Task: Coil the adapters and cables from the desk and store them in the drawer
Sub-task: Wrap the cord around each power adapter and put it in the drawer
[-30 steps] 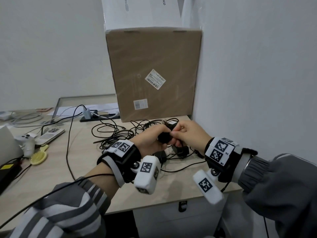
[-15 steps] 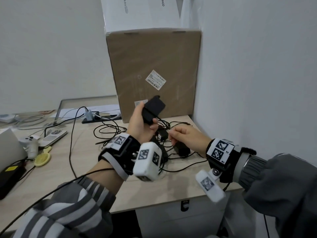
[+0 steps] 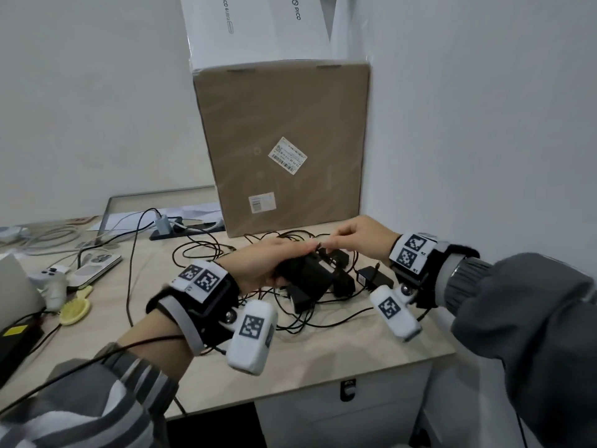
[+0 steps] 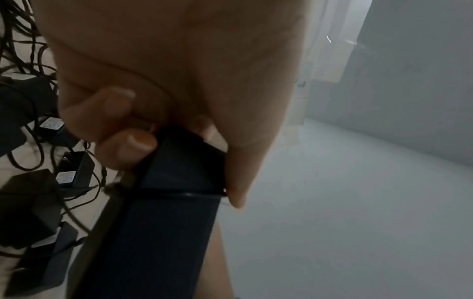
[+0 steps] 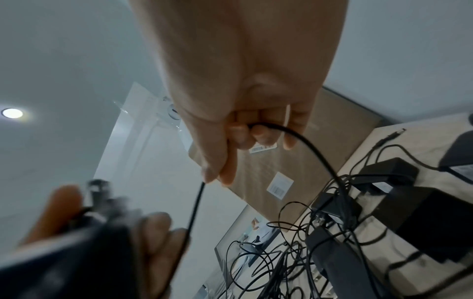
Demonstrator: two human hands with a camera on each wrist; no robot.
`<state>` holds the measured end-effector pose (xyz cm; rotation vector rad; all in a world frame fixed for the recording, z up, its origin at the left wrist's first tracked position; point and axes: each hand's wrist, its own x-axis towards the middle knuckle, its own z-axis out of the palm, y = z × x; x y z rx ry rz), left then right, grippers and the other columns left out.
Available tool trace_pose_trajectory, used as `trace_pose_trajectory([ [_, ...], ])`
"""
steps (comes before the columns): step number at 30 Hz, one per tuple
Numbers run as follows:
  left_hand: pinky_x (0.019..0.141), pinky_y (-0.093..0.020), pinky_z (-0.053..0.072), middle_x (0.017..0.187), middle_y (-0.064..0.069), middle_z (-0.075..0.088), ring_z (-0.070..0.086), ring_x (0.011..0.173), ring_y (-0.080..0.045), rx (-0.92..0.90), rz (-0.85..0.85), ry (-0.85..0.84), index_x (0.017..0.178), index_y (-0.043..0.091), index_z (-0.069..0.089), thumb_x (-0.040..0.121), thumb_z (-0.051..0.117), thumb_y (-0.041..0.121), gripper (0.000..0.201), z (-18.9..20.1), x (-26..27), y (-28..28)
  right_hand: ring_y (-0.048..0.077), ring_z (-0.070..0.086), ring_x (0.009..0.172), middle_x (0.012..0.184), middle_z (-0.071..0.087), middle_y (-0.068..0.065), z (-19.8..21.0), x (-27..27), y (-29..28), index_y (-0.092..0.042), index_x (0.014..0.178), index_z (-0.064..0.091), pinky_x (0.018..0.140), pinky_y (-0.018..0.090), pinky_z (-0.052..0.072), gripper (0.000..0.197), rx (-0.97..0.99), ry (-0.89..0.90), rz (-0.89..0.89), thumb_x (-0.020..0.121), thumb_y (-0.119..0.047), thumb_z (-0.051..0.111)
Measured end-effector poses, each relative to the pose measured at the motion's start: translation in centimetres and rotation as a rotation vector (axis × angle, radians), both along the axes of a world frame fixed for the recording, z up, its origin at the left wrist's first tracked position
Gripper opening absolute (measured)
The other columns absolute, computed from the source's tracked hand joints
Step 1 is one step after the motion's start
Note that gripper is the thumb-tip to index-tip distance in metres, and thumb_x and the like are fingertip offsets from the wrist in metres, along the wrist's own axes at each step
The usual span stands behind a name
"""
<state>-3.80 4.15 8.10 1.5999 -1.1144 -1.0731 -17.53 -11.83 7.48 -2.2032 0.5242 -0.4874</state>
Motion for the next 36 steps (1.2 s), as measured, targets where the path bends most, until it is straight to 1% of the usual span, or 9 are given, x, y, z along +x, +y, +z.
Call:
trace_pose_trajectory([
  [6, 0.043, -0.019, 0.028, 0.058, 0.004, 0.043, 0.036, 0.045, -0.008, 0.067, 0.135, -0.234, 0.109, 0.002, 0.06, 0.091, 0.037, 0.065, 0.069, -2.4, -0.4, -1.7, 0.015, 0.056, 0.069, 0.069, 0.065, 0.003, 1.0, 1.2, 0.9, -0.022, 0.067, 0.071, 0.069, 0.035, 0.048, 0.016, -0.105, 0.118, -0.041, 0.082, -0.029, 0.072],
  [10, 0.042, -0.019, 0.032, 0.073, -0.011, 0.051, 0.041, 0.052, -0.015, 0.093, 0.132, -0.294, 0.111, -0.001, 0.062, 0.095, 0.025, 0.064, 0.077, -3.5, -0.3, -2.2, 0.007, 0.049, 0.055, 0.056, 0.056, -0.007, 1.6, 1.4, 2.0, -0.026, 0.057, 0.063, 0.059, 0.021, 0.041, 0.03, -0.193, 0.163, -0.062, 0.087, -0.022, 0.065],
  [16, 0.04, -0.018, 0.03, 0.062, -0.007, 0.044, 0.038, 0.047, -0.014, 0.1, 0.184, -0.25, 0.086, 0.005, 0.056, 0.098, 0.024, 0.057, 0.062, -4.2, -0.5, -2.4, 0.01, 0.055, 0.068, 0.072, 0.065, -0.004, 2.5, 1.3, 3.4, -0.01, 0.087, 0.075, 0.062, 0.02, 0.041, 0.02, -0.358, 0.267, -0.06, 0.087, -0.017, 0.056],
  [20, 0.042, -0.02, 0.03, 0.062, -0.01, 0.046, 0.039, 0.047, -0.017, 0.072, 0.284, -0.218, 0.095, 0.003, 0.059, 0.099, 0.021, 0.056, 0.065, -4.6, -0.2, -2.9, 0.009, 0.054, 0.072, 0.079, 0.065, -0.003, 2.0, 1.3, 4.7, -0.012, 0.094, 0.075, 0.061, 0.02, 0.038, 0.024, -0.401, 0.226, -0.055, 0.087, -0.011, 0.053],
  [23, 0.043, -0.02, 0.025, 0.06, -0.007, 0.041, 0.034, 0.045, -0.016, -0.04, 0.431, -0.042, 0.085, 0.007, 0.054, 0.099, 0.024, 0.055, 0.058, -4.6, 0.1, -3.8, 0.015, 0.051, 0.068, 0.074, 0.064, 0.007, 0.7, 1.5, 5.6, -0.005, 0.089, 0.071, 0.056, 0.021, 0.034, 0.021, -0.362, 0.143, -0.029, 0.085, -0.005, 0.05],
  [26, 0.038, -0.016, 0.022, 0.063, -0.009, 0.041, 0.031, 0.042, -0.015, -0.186, 0.55, 0.293, 0.079, 0.009, 0.048, 0.099, 0.025, 0.056, 0.056, -3.6, 0.2, -4.4, 0.002, 0.053, 0.06, 0.07, 0.062, -0.003, -0.5, 1.7, 6.4, -0.014, 0.101, 0.068, 0.057, 0.009, 0.038, 0.024, -0.217, -0.01, -0.046, 0.09, -0.006, 0.048],
  [29, 0.034, -0.014, 0.024, 0.064, -0.008, 0.043, 0.031, 0.041, -0.013, -0.314, 0.633, 0.588, 0.087, 0.009, 0.047, 0.1, 0.029, 0.052, 0.049, -2.1, 0.9, -4.2, 0.006, 0.056, 0.057, 0.069, 0.064, -0.003, -1.3, 1.5, 6.5, -0.012, 0.096, 0.065, 0.06, 0.014, 0.045, 0.015, 0.017, -0.145, -0.036, 0.094, -0.009, 0.05],
  [33, 0.034, -0.016, 0.026, 0.075, -0.01, 0.051, 0.033, 0.04, -0.012, -0.406, 0.591, 0.815, 0.11, 0.011, 0.045, 0.099, 0.03, 0.054, 0.047, -1.2, 1.7, -4.2, 0.006, 0.05, 0.054, 0.064, 0.059, -0.001, -2.0, 0.8, 5.6, -0.009, 0.089, 0.066, 0.056, 0.014, 0.043, 0.018, 0.155, -0.159, 0.039, 0.097, -0.014, 0.05],
  [36, 0.031, -0.015, 0.024, 0.063, -0.007, 0.058, 0.033, 0.037, -0.01, -0.403, 0.498, 0.871, 0.103, 0.014, 0.05, 0.099, 0.027, 0.055, 0.048, -0.9, 1.8, -3.7, 0.005, 0.046, 0.051, 0.06, 0.053, -0.001, -3.1, 0.4, 4.8, -0.014, 0.083, 0.066, 0.056, 0.015, 0.04, 0.026, 0.15, -0.1, 0.145, 0.099, -0.016, 0.046],
])
